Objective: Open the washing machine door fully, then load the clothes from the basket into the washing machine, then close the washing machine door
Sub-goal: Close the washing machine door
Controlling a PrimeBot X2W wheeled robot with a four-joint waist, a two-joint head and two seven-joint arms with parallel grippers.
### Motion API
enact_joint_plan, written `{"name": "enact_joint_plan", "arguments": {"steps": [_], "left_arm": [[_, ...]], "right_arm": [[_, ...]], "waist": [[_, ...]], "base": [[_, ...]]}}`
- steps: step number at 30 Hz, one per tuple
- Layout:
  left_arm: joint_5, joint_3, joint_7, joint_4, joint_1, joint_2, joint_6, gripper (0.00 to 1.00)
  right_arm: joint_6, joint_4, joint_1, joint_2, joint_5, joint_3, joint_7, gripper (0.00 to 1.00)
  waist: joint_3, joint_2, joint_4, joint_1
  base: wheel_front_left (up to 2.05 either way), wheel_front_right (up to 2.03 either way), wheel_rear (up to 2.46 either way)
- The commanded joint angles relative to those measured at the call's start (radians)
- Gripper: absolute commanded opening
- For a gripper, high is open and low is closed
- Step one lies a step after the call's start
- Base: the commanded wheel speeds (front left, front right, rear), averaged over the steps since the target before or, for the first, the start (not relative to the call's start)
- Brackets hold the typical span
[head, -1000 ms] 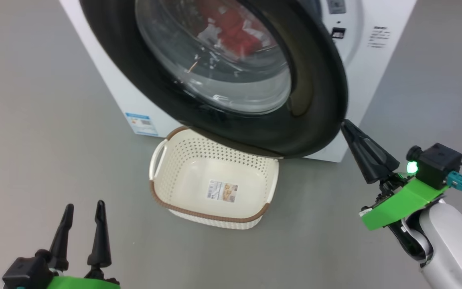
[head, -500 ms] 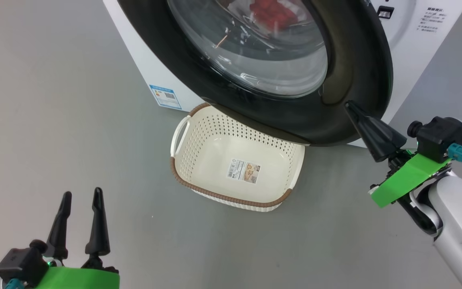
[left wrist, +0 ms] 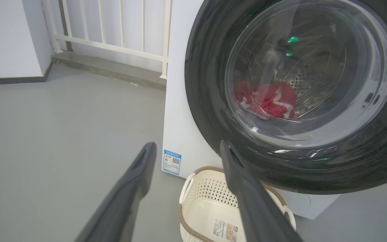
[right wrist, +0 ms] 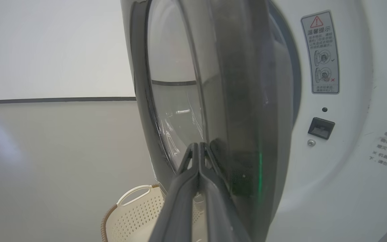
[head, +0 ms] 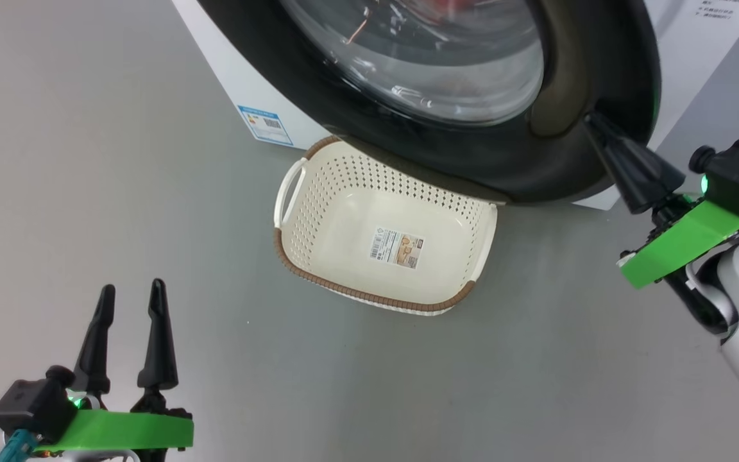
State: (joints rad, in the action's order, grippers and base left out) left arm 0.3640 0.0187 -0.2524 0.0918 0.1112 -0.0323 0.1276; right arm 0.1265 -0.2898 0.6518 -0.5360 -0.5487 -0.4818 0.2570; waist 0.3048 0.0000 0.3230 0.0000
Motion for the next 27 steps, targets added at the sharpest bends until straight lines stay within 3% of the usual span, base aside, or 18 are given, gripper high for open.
{"name": "enact_joint_plan", "arguments": {"steps": [1, 27], "left_arm": [[0.008, -0.031, -0.009, -0.028, 0.023, -0.018, 0.003, 1.0], [0.035, 0.004, -0.009, -0.052, 0.087, -0.018, -0.016, 1.0]], "right_arm": [[0.004, 0.014, 0.011, -0.02, -0.006, 0.009, 0.005, 0.0], [0.004, -0.136, 0.341, -0.105, -0.027, 0.046, 0.005, 0.0]], "waist": [[0.013, 0.0, 0.004, 0.0], [0.139, 0.0, 0.039, 0.0]], "base": [[0.0, 0.0, 0.0], [0.0, 0.0, 0.0]]}}
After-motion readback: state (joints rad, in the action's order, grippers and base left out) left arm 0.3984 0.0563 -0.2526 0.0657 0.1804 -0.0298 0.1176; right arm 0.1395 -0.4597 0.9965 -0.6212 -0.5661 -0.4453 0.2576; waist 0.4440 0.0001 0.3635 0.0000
